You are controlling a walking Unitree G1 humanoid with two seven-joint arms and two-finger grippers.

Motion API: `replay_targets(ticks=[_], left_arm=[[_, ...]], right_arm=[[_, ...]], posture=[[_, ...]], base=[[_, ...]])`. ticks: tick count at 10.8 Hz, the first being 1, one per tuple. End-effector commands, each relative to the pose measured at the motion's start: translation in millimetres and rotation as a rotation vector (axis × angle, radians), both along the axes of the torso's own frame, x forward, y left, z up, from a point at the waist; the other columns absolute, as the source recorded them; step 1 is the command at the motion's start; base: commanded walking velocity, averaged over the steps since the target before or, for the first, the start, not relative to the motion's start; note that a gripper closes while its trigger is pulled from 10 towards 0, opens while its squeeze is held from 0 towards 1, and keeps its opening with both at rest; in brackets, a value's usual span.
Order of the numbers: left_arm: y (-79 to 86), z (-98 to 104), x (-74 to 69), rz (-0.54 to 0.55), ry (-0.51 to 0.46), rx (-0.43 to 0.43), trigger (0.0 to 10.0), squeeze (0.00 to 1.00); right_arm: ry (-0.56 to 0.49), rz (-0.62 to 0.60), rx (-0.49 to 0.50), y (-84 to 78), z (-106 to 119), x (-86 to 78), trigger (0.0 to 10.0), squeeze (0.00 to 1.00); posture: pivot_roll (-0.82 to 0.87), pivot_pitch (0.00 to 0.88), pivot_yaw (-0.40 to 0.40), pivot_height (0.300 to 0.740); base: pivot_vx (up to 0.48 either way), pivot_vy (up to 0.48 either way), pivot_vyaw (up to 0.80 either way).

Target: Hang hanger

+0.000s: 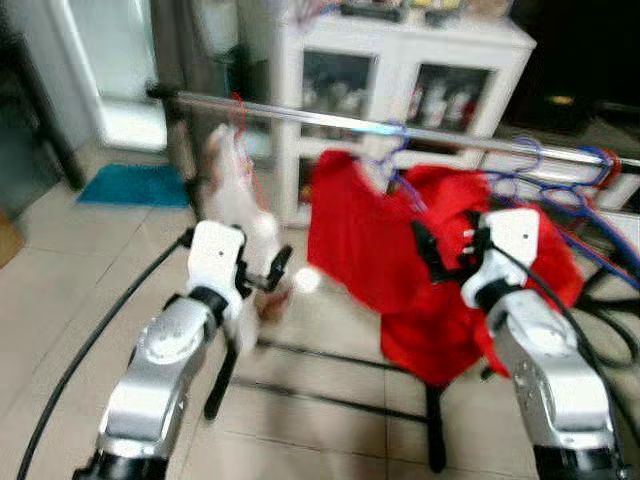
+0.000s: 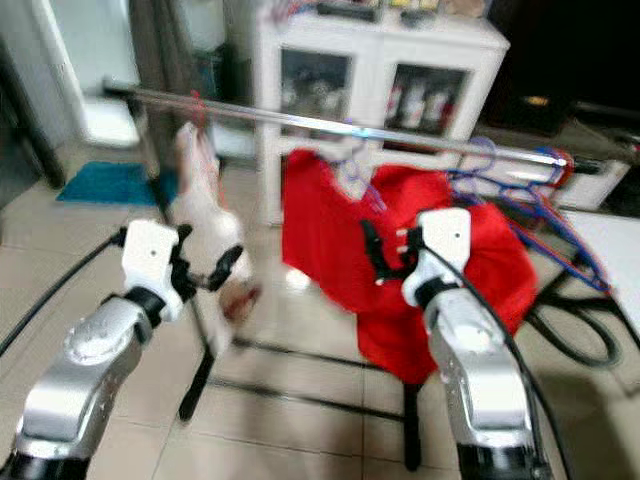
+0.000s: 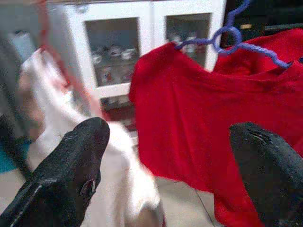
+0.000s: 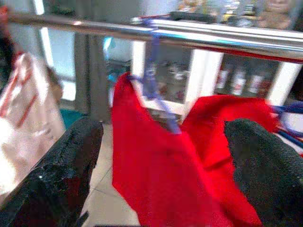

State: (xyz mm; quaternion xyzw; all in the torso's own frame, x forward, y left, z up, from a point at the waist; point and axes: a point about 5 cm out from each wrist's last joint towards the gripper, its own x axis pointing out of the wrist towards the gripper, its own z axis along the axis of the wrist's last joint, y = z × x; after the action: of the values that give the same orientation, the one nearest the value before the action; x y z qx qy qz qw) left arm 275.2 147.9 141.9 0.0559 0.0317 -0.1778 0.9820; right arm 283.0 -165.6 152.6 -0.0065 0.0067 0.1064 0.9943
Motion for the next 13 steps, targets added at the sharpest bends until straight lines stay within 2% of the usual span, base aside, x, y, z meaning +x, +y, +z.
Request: replay_targets(ticks=[1, 4, 5, 7, 9, 10, 11, 13], left_arm=[[-7.5, 3, 1.7, -0.031, -0.013, -0.011, 10.0, 1.00], [-6.4, 2, 1.3, -0.029, -0.011, -0.009, 10.0, 1.00], [-6.6, 3, 1.2, -0.032, -0.014, -0.008, 10.0, 1.00], [-7.9, 4, -0.6, -0.050, -0.016, -0.006, 10.0, 1.00], [-8.1, 4, -1.9, -0.058, -0.020, 0.015, 10.0, 0.99], [-10.2, 5, -2.2, -0.084, -0.028, 0.020, 10.0, 1.00], [-16.5, 7, -3.9, -0.158, -0.033, 0.026, 10.0, 1.00], [-25.5, 9, -4.7, -0.277, -0.020, 0.019, 10.0, 1.00]], right_arm=[[-0.018, -0.052, 0.000, -12.0, 3, 0.6, 10.0, 1.00], [-0.041, -0.080, 0.021, -17.1, 5, 2.4, 10.0, 1.00], [-0.043, -0.045, 0.019, -17.2, 7, 3.7, 10.0, 1.00], [-0.060, -0.071, -0.009, -32.8, 14, 9.3, 10.0, 1.00], [-0.070, -0.094, -0.014, -50.5, 20, 7.5, 10.0, 1.00], [-0.073, -0.103, -0.021, -60.0, 23, 7.0, 10.0, 1.00], [-0.076, -0.107, -0.033, -68.5, 25, 8.6, 10.0, 1.00], [-0.002, -0.112, -0.059, -81.6, 23, 17.8, 10.0, 1.00]], posture=[[0.10, 0.000, -0.053, 0.740], [0.11, 0.000, -0.056, 0.740], [0.11, 0.000, -0.055, 0.740], [0.11, 0.000, -0.061, 0.740], [0.11, 0.000, -0.071, 0.740], [0.10, 0.000, -0.073, 0.740], [0.10, 0.000, -0.074, 0.740], [0.09, 0.000, -0.070, 0.740]], base=[[0.281, 0.000, 0.00], [0.284, 0.000, 0.00], [0.292, 0.000, 0.00], [0.137, 0.000, 0.00], [0.000, 0.000, 0.00], [0.000, 0.000, 0.00], [0.000, 0.000, 0.00], [0.000, 0.000, 0.00]])
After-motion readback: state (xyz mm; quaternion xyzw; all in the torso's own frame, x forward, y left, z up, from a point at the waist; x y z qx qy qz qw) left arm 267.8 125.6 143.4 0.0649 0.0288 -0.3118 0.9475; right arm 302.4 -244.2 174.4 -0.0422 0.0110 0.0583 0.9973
